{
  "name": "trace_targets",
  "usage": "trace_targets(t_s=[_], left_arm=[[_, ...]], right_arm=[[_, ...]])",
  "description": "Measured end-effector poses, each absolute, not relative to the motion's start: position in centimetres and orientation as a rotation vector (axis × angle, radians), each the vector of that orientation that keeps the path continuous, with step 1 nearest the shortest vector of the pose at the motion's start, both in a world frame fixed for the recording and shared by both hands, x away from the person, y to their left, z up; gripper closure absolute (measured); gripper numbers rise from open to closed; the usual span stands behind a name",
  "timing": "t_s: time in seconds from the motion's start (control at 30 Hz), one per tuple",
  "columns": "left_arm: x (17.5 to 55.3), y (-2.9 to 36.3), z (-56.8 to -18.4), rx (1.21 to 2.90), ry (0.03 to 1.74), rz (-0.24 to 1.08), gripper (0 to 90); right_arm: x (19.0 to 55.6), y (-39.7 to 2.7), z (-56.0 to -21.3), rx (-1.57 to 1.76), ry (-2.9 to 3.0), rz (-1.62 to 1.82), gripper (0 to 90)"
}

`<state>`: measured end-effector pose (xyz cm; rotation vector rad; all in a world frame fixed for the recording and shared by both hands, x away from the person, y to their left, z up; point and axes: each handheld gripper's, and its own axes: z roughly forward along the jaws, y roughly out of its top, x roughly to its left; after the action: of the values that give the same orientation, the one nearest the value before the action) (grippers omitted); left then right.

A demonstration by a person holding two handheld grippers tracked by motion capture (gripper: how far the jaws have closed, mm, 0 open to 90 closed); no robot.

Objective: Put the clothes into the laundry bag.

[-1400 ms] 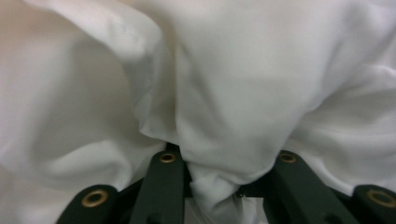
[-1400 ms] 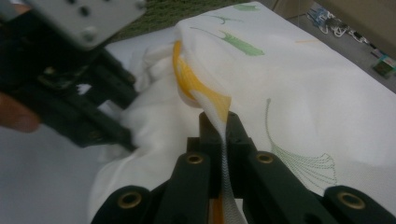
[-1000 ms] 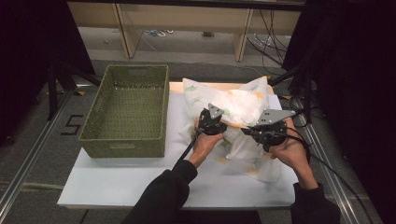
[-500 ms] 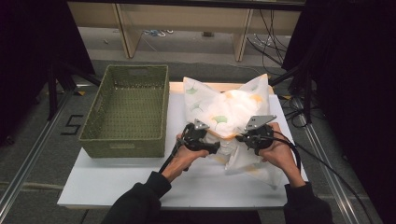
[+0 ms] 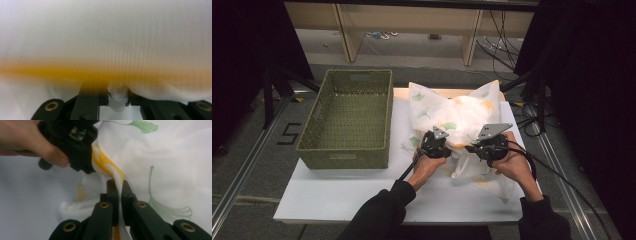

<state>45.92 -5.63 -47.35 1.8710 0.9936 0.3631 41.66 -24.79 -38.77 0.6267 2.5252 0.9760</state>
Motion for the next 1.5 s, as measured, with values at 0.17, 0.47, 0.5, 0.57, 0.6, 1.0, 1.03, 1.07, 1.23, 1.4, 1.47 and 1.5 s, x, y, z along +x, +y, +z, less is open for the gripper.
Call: trace_targets(t_s=[0.17,0.47,0.5,0.57,0.6,1.0,1.03,1.07,1.23,1.4,1.47,1.5], left_arm=[[47.7,-6.2,-45.5,1.771,1.002,0.464,75.6],[48.3,-4.4,-48.4,1.896,1.07,0.419,58.6],[47.9,-4.0,-48.2,1.908,1.077,0.408,54.3],[46.7,-2.6,-47.4,1.953,1.095,0.372,43.8],[46.1,-1.9,-46.9,1.967,1.086,0.388,38.3],[46.6,1.0,-45.3,2.083,1.096,0.506,35.0],[46.8,0.7,-45.8,2.091,1.106,0.505,33.9],[46.9,0.5,-46.0,2.101,1.108,0.54,32.6],[48.7,1.7,-45.8,2.105,1.208,0.721,29.7],[50.2,1.7,-46.4,2.142,1.201,0.71,30.4],[50.8,1.4,-46.9,2.164,1.204,0.693,32.6],[51.0,1.3,-47.2,2.171,1.202,0.698,36.0]], right_arm=[[40.7,-25.3,-37.2,0.59,2.535,0.996,89.8],[41.6,-24.8,-40.8,0.638,2.604,0.895,89.8],[41.7,-24.7,-41.0,0.637,2.612,0.894,89.8],[41.7,-24.7,-41.2,0.679,2.628,0.879,89.7],[41.8,-24.7,-41.3,0.68,2.627,0.88,89.8],[42.0,-24.8,-41.4,0.669,2.619,0.883,89.7],[42.1,-24.9,-41.4,0.669,2.617,0.885,89.7],[42.0,-24.9,-41.4,0.685,2.614,0.88,89.7],[42.0,-24.8,-41.6,0.683,2.626,0.88,89.7],[42.1,-24.7,-41.6,0.683,2.627,0.872,89.7],[42.1,-24.7,-41.6,0.679,2.626,0.872,89.7],[42.0,-24.7,-41.6,0.692,2.619,0.869,89.7]])
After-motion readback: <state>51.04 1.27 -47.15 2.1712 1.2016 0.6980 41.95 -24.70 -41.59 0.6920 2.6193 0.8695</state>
